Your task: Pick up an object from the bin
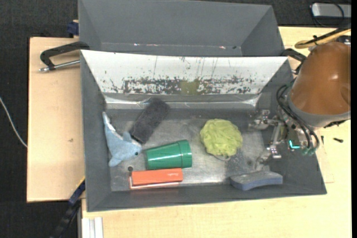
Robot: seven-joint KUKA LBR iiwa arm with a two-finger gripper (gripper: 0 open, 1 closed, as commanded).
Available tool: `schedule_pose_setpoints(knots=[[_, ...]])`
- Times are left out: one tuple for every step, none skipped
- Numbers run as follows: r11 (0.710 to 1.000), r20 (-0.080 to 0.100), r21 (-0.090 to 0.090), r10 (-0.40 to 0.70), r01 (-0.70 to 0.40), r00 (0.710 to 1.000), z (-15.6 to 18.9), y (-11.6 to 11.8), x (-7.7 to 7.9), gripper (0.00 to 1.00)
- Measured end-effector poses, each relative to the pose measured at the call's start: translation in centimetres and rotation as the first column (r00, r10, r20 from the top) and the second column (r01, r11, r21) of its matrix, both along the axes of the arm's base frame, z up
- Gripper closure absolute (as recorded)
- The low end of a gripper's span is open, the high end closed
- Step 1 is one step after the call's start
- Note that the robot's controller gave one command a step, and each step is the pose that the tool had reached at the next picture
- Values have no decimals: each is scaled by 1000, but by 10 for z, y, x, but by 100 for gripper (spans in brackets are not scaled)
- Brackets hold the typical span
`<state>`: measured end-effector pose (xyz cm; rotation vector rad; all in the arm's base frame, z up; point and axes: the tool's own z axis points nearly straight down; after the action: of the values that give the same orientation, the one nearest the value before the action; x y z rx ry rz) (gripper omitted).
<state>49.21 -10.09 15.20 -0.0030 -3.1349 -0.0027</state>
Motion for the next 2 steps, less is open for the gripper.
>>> schedule_pose_setpoints(knots=[[1000, 8, -1, 2, -2, 1000, 4, 0, 2, 0], [994, 14, 0, -114, 114, 993, -78, 46, 29, 100]])
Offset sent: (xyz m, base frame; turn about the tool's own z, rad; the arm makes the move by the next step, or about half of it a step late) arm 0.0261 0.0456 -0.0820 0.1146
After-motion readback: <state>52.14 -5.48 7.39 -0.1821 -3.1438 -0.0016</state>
